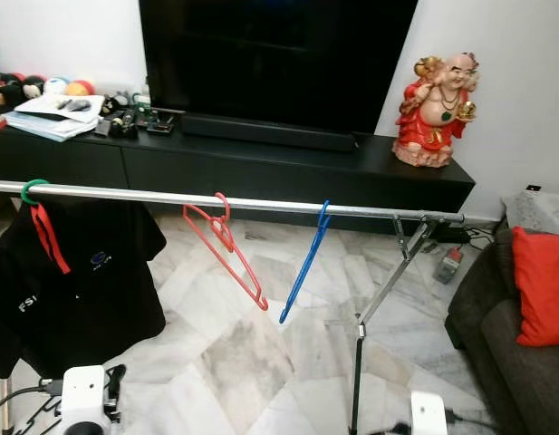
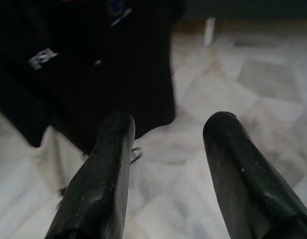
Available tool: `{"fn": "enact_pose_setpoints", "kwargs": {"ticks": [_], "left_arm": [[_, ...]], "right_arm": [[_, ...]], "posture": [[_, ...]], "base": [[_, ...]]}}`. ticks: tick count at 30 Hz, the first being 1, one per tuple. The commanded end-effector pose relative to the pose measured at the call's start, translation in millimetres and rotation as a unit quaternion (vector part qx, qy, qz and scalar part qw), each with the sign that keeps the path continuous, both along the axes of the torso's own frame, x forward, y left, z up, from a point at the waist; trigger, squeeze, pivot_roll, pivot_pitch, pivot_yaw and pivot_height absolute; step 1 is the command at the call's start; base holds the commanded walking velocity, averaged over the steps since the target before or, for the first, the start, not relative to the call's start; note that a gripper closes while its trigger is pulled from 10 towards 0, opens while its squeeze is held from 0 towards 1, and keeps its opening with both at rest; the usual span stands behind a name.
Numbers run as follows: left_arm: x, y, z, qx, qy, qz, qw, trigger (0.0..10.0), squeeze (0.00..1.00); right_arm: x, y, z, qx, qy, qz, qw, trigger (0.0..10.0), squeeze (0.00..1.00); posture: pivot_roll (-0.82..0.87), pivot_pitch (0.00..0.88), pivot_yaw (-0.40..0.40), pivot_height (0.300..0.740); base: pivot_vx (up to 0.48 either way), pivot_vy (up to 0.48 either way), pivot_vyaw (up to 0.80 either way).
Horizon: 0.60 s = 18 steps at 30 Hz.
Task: Hang hanger
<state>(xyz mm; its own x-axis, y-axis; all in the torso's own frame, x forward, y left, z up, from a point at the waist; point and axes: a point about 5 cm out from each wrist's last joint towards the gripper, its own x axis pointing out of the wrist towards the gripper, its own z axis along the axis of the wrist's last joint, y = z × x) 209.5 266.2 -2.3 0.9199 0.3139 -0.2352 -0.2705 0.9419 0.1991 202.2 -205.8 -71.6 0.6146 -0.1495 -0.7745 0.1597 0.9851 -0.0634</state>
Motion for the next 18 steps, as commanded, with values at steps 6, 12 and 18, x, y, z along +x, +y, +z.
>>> {"fn": "enact_pose_setpoints", "kwargs": {"ticks": [6, 12, 18], "left_arm": [[-12.4, -20.7, 11, -0.001, -0.028, -0.053, 0.998, 10.0, 0.00], [-8.3, -31.7, 23, -0.004, -0.040, -0.062, 0.997, 10.0, 0.00], [-0.8, -36.6, 32, -0.008, -0.046, -0.076, 0.996, 10.0, 0.00]], "right_arm": [[-13.0, -9.3, -5, -0.010, 0.020, 0.007, 1.000, 10.0, 0.00], [-17.5, -13.0, -7, -0.011, 0.027, -0.001, 1.000, 10.0, 0.00], [-14.2, -11.9, -5, -0.007, 0.017, -0.011, 1.000, 10.0, 0.00]], "posture": [[0.21, 0.000, -0.124, 0.740], [0.22, 0.000, -0.109, 0.740], [0.21, 0.000, -0.101, 0.740]], "base": [[0.000, 0.000, 0.00], [0.000, 0.206, 0.00], [0.000, 0.480, 0.00]]}}
